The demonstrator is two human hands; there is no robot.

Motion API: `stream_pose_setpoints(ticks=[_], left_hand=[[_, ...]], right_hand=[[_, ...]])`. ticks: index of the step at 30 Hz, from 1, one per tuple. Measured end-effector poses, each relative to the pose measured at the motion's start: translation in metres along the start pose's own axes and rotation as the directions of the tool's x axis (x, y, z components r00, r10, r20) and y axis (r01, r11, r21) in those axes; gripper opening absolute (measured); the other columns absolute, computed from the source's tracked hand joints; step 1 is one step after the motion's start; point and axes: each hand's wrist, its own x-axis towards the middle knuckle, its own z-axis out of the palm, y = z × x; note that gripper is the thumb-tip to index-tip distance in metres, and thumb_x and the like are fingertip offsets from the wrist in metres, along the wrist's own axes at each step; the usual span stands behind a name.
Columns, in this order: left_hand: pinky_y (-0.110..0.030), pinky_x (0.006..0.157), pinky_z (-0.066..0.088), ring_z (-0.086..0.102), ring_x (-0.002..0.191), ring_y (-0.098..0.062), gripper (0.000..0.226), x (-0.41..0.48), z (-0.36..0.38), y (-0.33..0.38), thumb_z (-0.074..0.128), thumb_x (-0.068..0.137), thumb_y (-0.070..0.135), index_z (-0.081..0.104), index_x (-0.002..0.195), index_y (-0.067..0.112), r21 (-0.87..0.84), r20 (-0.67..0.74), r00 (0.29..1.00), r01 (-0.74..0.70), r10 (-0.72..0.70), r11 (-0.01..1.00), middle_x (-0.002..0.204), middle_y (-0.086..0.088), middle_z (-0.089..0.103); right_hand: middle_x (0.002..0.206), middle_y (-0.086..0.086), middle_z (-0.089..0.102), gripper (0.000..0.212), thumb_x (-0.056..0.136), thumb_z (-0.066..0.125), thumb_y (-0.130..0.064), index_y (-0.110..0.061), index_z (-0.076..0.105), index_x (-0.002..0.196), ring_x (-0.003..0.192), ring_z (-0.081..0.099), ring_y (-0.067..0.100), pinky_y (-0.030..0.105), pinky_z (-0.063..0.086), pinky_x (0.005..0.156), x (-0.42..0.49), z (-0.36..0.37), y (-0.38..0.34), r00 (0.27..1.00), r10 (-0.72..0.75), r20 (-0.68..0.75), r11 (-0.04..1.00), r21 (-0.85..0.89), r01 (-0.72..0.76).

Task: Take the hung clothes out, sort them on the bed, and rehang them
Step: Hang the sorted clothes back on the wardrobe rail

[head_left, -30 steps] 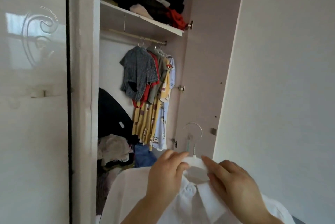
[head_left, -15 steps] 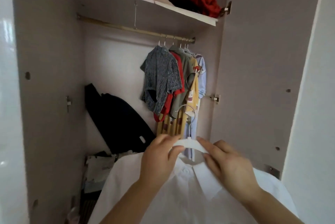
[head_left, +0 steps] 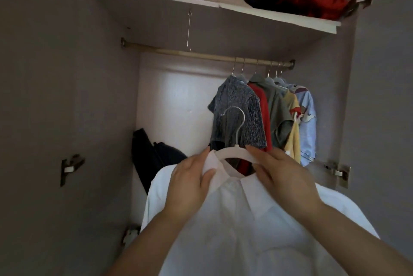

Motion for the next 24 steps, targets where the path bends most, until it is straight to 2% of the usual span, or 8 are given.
stream_pose_setpoints(ticks=[3, 6, 9, 12, 14, 16, 19, 24], left_hand=[[-0.015, 0.101, 0.021, 0.041, 0.125, -0.014, 0.055, 0.039, 0.026, -0.029, 0.051, 0.094, 0.033, 0.030, 0.144, 0.024, 0.020, 0.008, 1.000, -0.015, 0.014, 1.000, 0.138, 0.000, 0.046], [-0.020, 0.110, 0.018, 0.027, 0.137, -0.013, 0.060, 0.086, 0.055, -0.064, 0.050, 0.094, 0.035, 0.023, 0.147, 0.025, 0.039, 0.013, 1.000, -0.017, 0.017, 0.999, 0.148, 0.001, 0.033], [-0.022, 0.113, 0.010, 0.010, 0.143, -0.010, 0.064, 0.140, 0.083, -0.100, 0.043, 0.096, 0.040, 0.009, 0.149, 0.028, 0.031, 0.015, 1.000, 0.002, -0.003, 1.000, 0.156, 0.005, 0.013], [-0.026, 0.114, 0.012, 0.005, 0.144, -0.011, 0.066, 0.202, 0.104, -0.130, 0.040, 0.097, 0.041, 0.002, 0.149, 0.028, 0.026, 0.019, 1.000, 0.008, -0.008, 1.000, 0.158, 0.005, 0.001], [-0.027, 0.114, 0.015, 0.005, 0.144, -0.012, 0.065, 0.244, 0.116, -0.148, 0.037, 0.098, 0.042, -0.001, 0.149, 0.029, 0.044, 0.040, 0.999, 0.023, -0.025, 0.999, 0.158, 0.006, -0.003], [-0.028, 0.113, 0.017, 0.006, 0.144, -0.013, 0.064, 0.283, 0.125, -0.163, 0.037, 0.098, 0.041, -0.001, 0.149, 0.030, 0.058, 0.049, 0.999, 0.006, -0.009, 0.998, 0.158, 0.005, -0.003], [-0.030, 0.113, 0.019, 0.008, 0.144, -0.015, 0.062, 0.331, 0.139, -0.177, 0.038, 0.099, 0.037, 0.001, 0.149, 0.030, 0.037, 0.048, 0.999, -0.025, 0.023, 0.999, 0.158, 0.004, 0.001], [-0.029, 0.112, 0.018, 0.012, 0.143, -0.015, 0.061, 0.374, 0.168, -0.184, 0.039, 0.099, 0.034, 0.005, 0.149, 0.031, -0.046, 0.077, 0.994, -0.069, 0.072, 0.997, 0.158, 0.003, 0.006]], right_hand=[[0.087, 0.002, 0.061, 0.044, 0.083, 0.067, -0.018, -0.028, 0.059, 0.126, 0.076, 0.064, 0.026, 0.028, 0.041, 0.047, 0.042, 0.030, 0.015, 1.000, -0.010, 0.013, 1.000, -0.001, 0.010], [0.111, 0.000, 0.055, 0.046, 0.095, 0.046, -0.029, -0.037, 0.039, 0.140, 0.101, 0.058, 0.022, 0.029, 0.043, 0.066, 0.095, 0.062, 0.030, 1.000, -0.003, 0.023, 1.000, -0.028, 0.003], [0.123, -0.003, 0.048, 0.046, 0.098, 0.035, -0.033, -0.041, 0.027, 0.143, 0.110, 0.053, 0.018, 0.028, 0.043, 0.074, 0.154, 0.097, 0.041, 0.998, 0.014, 0.063, 0.995, -0.102, -0.008], [0.125, -0.001, 0.049, 0.044, 0.098, 0.035, -0.031, -0.040, 0.031, 0.141, 0.113, 0.051, 0.022, 0.030, 0.043, 0.077, 0.220, 0.133, 0.051, 0.999, 0.033, 0.043, 0.994, -0.102, -0.028], [0.119, 0.003, 0.052, 0.040, 0.097, 0.036, -0.027, -0.037, 0.039, 0.135, 0.107, 0.054, 0.026, 0.033, 0.045, 0.075, 0.262, 0.155, 0.057, 0.998, 0.054, 0.016, 0.992, -0.113, -0.052], [0.107, 0.004, 0.053, 0.032, 0.095, 0.039, -0.022, -0.032, 0.049, 0.123, 0.098, 0.056, 0.030, 0.034, 0.045, 0.067, 0.299, 0.172, 0.064, 0.997, 0.055, -0.049, 0.986, -0.154, -0.062], [0.086, 0.001, 0.044, 0.020, 0.091, 0.042, -0.018, -0.025, 0.053, 0.106, 0.089, 0.055, 0.032, 0.031, 0.036, 0.059, 0.346, 0.187, 0.078, 0.991, 0.065, -0.113, 0.970, -0.227, -0.090], [0.102, 0.009, 0.056, 0.023, 0.091, 0.041, -0.013, -0.022, 0.055, 0.107, 0.092, 0.058, 0.033, 0.033, 0.040, 0.066, 0.411, 0.199, 0.100, 0.979, 0.139, -0.148, 0.947, -0.270, -0.175]])
